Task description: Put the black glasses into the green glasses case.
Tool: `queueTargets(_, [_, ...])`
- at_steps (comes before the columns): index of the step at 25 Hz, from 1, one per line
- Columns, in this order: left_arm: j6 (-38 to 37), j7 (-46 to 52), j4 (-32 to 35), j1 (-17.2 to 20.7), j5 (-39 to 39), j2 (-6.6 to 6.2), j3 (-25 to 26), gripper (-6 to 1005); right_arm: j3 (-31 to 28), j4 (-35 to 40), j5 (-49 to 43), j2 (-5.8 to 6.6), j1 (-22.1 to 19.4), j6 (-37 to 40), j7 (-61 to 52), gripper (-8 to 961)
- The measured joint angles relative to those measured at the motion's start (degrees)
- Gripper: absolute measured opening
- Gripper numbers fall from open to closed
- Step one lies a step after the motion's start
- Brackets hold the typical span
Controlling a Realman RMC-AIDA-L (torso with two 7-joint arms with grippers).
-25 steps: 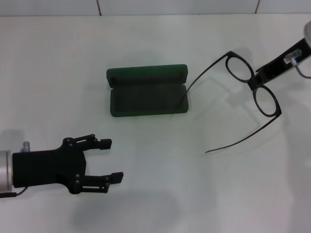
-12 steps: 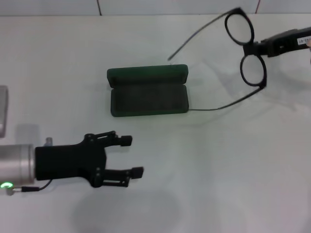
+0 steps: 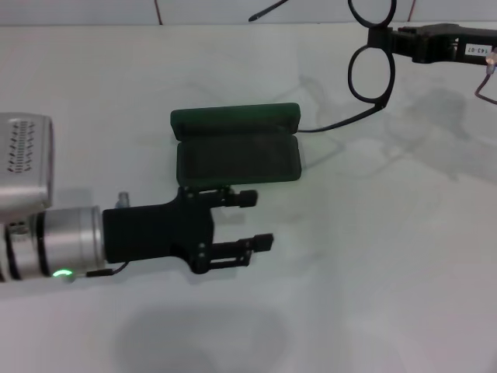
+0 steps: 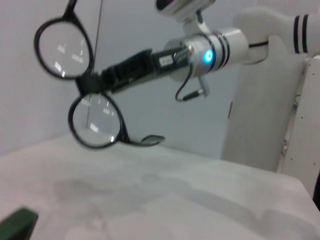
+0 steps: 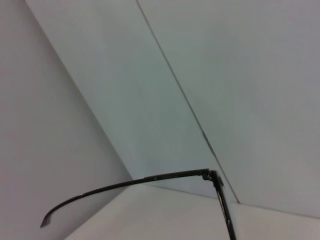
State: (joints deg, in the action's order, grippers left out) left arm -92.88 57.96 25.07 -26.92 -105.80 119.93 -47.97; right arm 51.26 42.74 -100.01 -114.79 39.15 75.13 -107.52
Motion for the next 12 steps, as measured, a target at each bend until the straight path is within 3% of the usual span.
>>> queueTargets(5, [-0.07, -10.19, -5.98, -4.65, 1.42, 0.17, -0.57, 669, -0.03, -2.33, 2.96, -0.4, -0.52, -0.69, 2.23, 82])
queueTargets(11, [1.44, -12.16, -10.15, -8.87, 1.67, 0.28, -0.7, 531, 0.41, -4.63, 5.57, -0.44, -0.32, 0.19, 4.55, 82])
queueTargets(12, [1.7, -12.16, -10.26, -9.02, 1.71, 0.32, -0.71, 449, 0.47, -4.85, 5.57, -0.44, -0.24, 0.41, 4.59, 82])
